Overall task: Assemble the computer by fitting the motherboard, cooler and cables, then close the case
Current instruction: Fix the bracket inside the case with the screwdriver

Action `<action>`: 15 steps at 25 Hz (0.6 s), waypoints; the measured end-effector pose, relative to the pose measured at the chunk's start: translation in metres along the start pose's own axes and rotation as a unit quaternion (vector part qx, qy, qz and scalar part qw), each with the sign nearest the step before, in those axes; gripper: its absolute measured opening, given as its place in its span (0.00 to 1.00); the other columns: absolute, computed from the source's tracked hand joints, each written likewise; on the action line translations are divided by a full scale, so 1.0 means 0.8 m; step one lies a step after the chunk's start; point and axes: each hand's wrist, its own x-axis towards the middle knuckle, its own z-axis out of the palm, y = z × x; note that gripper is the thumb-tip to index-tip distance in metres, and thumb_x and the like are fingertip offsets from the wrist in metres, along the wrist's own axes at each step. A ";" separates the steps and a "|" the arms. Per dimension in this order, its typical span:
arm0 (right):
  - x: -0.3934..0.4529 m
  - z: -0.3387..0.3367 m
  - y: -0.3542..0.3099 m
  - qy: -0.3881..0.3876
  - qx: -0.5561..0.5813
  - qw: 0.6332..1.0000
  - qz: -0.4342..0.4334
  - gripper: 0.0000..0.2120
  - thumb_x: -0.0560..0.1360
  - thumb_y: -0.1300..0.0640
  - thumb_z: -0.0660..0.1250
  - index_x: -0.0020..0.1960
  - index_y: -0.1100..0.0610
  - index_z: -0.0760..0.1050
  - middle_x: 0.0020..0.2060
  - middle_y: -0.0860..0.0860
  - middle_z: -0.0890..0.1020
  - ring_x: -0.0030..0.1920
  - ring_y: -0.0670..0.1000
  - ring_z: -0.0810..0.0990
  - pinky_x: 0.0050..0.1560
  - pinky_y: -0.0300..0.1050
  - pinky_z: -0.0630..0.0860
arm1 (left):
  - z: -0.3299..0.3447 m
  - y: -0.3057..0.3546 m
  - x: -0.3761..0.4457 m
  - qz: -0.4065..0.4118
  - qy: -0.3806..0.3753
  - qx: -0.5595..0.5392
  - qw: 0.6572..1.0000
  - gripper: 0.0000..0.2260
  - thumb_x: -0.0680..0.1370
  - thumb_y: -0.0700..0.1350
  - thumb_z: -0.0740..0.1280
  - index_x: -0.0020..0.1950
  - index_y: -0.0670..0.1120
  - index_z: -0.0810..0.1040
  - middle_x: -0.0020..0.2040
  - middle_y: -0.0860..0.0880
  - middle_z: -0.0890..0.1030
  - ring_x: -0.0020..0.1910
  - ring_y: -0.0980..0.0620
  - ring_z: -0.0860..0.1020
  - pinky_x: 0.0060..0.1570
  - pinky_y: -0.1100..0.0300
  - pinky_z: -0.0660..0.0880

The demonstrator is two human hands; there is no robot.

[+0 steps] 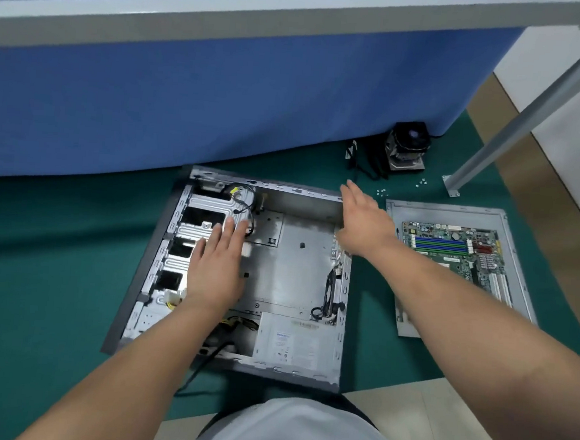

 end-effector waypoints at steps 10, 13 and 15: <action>-0.087 0.033 0.005 0.003 0.081 0.984 0.157 0.48 0.72 0.51 0.69 0.81 0.60 0.44 0.74 0.57 0.60 0.73 0.61 0.59 0.71 0.55 0.63 | -0.044 0.013 0.111 0.135 -0.056 0.092 0.985 0.47 0.77 0.30 0.62 0.82 0.66 0.41 0.85 0.53 0.43 0.84 0.44 0.46 0.80 0.48 0.54; -0.102 0.048 -0.001 -0.005 0.106 0.973 0.205 0.50 0.71 0.50 0.70 0.81 0.60 0.43 0.75 0.57 0.59 0.72 0.61 0.60 0.71 0.57 0.63 | -0.051 0.031 0.134 0.169 -0.066 0.120 0.976 0.50 0.77 0.29 0.61 0.80 0.70 0.39 0.85 0.54 0.42 0.83 0.44 0.47 0.79 0.47 0.56; -0.106 0.054 -0.004 -0.007 0.115 0.966 0.230 0.50 0.71 0.49 0.71 0.81 0.59 0.42 0.74 0.57 0.59 0.71 0.61 0.60 0.71 0.57 0.62 | -0.052 0.039 0.140 0.182 -0.067 0.133 0.972 0.51 0.77 0.29 0.63 0.80 0.70 0.38 0.85 0.54 0.41 0.83 0.43 0.48 0.79 0.45 0.56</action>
